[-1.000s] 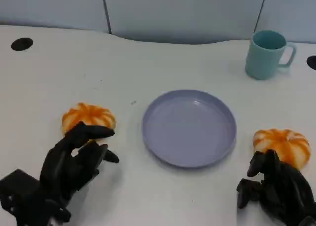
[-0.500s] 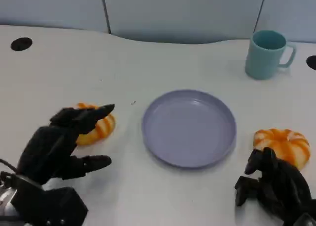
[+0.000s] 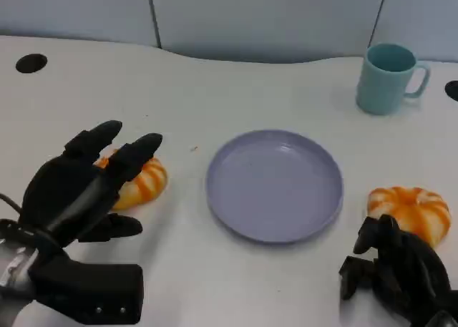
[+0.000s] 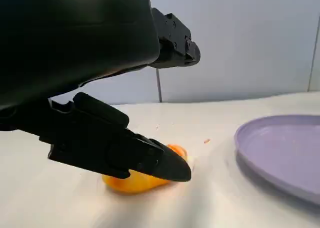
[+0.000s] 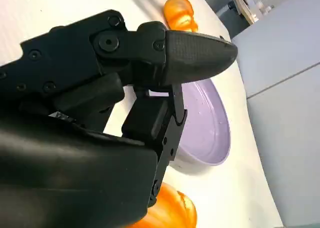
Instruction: Grasp the bread from the table and place it into the plate.
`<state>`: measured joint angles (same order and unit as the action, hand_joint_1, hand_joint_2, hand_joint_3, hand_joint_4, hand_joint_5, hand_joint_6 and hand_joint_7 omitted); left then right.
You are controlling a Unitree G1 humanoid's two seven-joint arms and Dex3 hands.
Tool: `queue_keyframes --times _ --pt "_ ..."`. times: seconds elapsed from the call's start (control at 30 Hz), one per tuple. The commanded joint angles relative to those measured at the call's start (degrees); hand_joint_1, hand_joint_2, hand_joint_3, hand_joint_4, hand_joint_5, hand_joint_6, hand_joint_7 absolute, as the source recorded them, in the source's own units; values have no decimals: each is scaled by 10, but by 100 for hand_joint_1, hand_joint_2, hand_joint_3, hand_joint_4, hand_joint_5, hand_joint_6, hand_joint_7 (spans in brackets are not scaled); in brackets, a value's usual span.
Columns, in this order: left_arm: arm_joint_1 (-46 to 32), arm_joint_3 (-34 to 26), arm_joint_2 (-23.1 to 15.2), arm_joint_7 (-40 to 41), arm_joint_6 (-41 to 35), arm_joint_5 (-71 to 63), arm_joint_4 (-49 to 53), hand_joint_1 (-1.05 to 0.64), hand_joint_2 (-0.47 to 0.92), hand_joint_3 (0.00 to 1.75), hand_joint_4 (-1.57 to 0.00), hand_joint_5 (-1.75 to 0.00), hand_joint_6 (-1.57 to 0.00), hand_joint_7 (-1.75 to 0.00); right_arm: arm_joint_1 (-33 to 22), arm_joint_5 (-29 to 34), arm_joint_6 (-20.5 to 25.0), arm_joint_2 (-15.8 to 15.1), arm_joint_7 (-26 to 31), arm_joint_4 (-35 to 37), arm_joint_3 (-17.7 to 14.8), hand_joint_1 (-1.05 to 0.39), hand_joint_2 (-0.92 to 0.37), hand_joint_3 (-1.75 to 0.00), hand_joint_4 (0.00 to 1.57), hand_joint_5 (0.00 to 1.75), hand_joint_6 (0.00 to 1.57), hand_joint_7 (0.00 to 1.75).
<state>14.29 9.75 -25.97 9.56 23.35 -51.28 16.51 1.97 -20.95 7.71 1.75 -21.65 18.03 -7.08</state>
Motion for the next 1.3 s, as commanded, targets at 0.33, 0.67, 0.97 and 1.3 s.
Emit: queue_keyframes --times 0.33,0.67,0.97,1.3 --pt "128 110 -17 -41 -87 -41 134 -54 71 0 0 0 -4 0 -13 3 17 1 20 -8 1 -45 -92 -56 127 133 115 128" --pt "264 202 49 -3 -125 -57 359 -46 71 0 0 0 0 0 -22 2 11 -3 7 -14 5 -44 -92 -59 124 136 113 131" --pt "347 225 103 -5 -117 -16 537 -49 70 0 0 0 -1 -1 -27 -6 27 -2 9 -23 1 -45 -92 -57 126 135 113 134" --pt "377 265 134 -36 -151 -8 603 -51 66 0 0 0 -4 -2 -43 -2 29 -4 6 -43 4 -45 -92 -57 126 136 111 135"
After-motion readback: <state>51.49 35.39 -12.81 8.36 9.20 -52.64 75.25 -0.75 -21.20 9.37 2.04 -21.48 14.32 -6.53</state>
